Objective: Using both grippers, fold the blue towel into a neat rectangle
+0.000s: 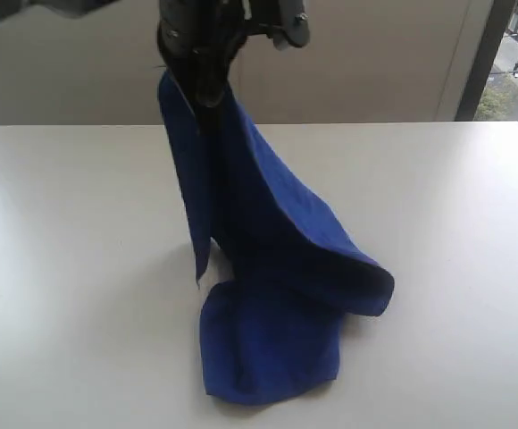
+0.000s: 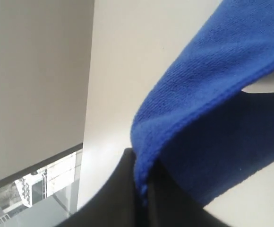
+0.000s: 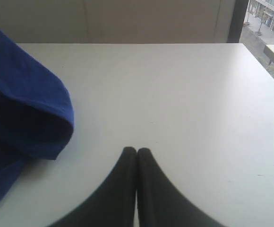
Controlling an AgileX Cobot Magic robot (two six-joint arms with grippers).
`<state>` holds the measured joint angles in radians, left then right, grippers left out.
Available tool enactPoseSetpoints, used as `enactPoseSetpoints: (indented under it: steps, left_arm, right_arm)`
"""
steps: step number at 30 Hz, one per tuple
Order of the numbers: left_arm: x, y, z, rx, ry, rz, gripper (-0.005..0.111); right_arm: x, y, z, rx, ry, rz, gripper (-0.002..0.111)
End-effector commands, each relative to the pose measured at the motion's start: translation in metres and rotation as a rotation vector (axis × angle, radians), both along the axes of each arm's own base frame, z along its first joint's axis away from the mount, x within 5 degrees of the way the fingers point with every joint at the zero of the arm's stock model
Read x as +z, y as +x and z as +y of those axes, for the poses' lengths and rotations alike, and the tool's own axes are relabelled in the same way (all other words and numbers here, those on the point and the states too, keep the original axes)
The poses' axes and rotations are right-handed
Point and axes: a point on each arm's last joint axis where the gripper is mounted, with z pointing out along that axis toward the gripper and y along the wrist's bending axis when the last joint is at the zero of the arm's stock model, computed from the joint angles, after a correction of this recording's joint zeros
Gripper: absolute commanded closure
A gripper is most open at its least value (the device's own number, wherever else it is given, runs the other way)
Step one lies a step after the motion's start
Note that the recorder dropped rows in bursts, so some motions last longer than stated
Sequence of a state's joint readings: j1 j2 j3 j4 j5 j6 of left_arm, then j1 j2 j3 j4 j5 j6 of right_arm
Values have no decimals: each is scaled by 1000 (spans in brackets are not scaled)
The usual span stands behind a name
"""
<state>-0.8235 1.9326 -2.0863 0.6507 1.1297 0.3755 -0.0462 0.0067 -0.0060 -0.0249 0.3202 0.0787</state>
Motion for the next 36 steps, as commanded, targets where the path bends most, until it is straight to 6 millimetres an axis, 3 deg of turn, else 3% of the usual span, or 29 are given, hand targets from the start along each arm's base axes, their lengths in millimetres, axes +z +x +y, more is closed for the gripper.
enactPoseSetpoints:
  steps: [1,12,18,21,24,26,28,31,33,35,36]
  left_arm:
    - [8,-12,38,91,38,73,107]
    - [58,-46,103,167,-10,-36,107]
    - [82,-64,121,177,-47,-108,107]
    - [96,-70,134,218,-29,-188,107]
    - [102,-76,139,235,-75,-200,107]
    - [101,-80,137,223,-139,-157,107]
    - [94,-81,135,203,-185,-87,107]
    - [71,-75,136,220,-152,-8,107]
    - [52,-74,133,223,-111,48,107]
    - [35,-73,133,226,-68,93,107]
    - [30,-73,133,229,-55,107,107]
  right_arm:
    - [-1,0,0,4,1,-9,108]
    - [4,1,1,6,8,-69,108]
    - [34,1,1,8,63,-395,108]
    - [58,-6,0,36,392,-681,108]
    - [67,-12,-1,65,456,-804,108]
    - [52,-4,-2,25,593,-619,108]
    - [42,5,0,-31,606,-360,108]
    - [59,31,1,-42,512,-196,108]
    - [83,66,8,20,354,-69,108]
    - [114,124,30,191,46,144,108]
    - [118,149,41,291,-108,295,108]
